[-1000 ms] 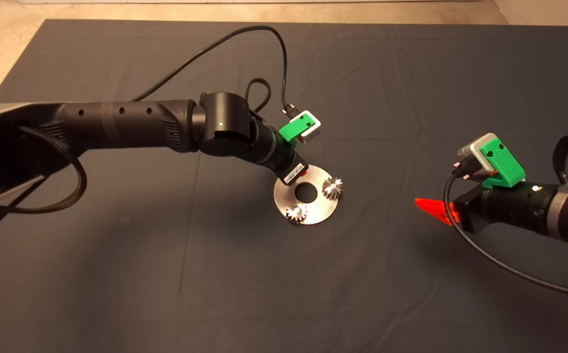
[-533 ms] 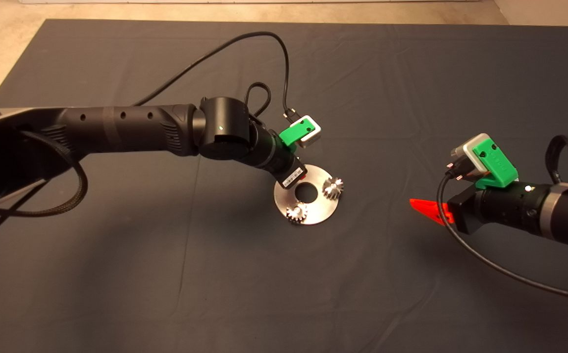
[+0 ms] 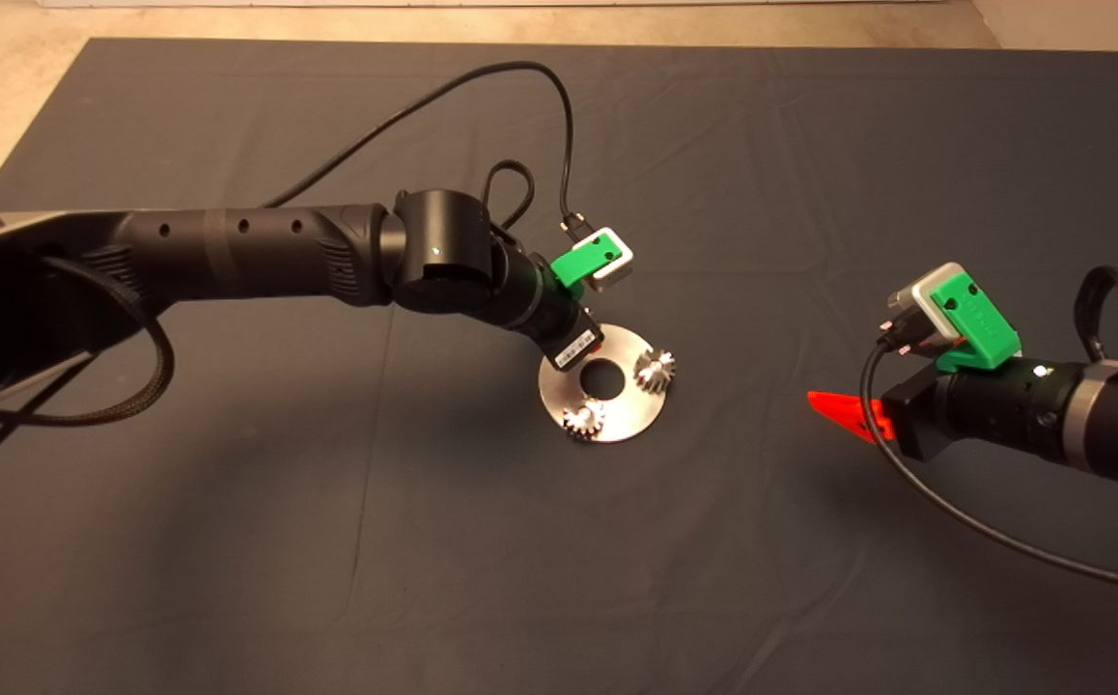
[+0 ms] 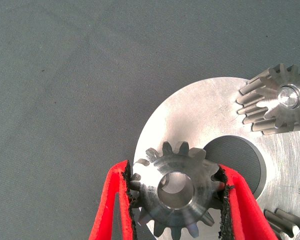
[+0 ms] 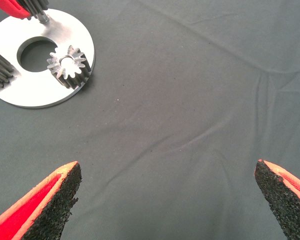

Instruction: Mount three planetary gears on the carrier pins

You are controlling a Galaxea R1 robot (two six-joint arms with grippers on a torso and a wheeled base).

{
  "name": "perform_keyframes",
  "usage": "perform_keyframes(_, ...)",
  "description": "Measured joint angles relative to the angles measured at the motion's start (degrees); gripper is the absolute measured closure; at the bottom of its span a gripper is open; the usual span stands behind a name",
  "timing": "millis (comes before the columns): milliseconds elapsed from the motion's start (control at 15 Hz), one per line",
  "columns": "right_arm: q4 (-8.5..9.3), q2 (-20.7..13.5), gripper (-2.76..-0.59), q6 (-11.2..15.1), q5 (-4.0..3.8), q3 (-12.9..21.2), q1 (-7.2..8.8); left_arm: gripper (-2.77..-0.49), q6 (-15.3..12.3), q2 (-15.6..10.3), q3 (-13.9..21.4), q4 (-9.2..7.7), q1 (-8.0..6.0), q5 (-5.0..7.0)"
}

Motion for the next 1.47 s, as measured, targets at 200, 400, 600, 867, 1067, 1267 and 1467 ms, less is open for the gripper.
perform_keyframes(200,0.00,0.0,-2.60,0.0,-0.02,0.0,0.00,-0.63,0.0,0.0,-1.0,0.02,-0.27,0.20)
perform_keyframes(400,0.00,0.0,-2.60,0.0,0.00,0.0,0.00,-0.62,0.2,0.0,-1.3,-0.13,-0.27,0.06)
perform_keyframes(600,0.00,0.0,-2.60,0.0,0.00,0.0,0.00,-0.62,0.3,0.0,-1.5,-0.15,-0.27,-0.05)
perform_keyframes(867,0.00,0.0,-2.60,0.0,0.00,0.0,0.00,-0.62,0.3,0.0,-1.5,-0.17,-0.24,-0.13)
perform_keyframes(1067,0.00,0.0,-2.60,0.0,-0.02,0.0,0.00,-0.62,0.3,0.0,-1.5,-0.17,-0.24,-0.24)
perform_keyframes(1267,0.00,0.0,-2.60,0.0,0.00,0.0,0.00,-0.62,0.3,0.0,-1.5,-0.17,-0.24,-0.27)
perform_keyframes(1467,0.00,0.0,-2.60,0.0,0.00,0.0,0.00,-0.62,0.3,0.0,-1.5,-0.17,-0.22,-0.29)
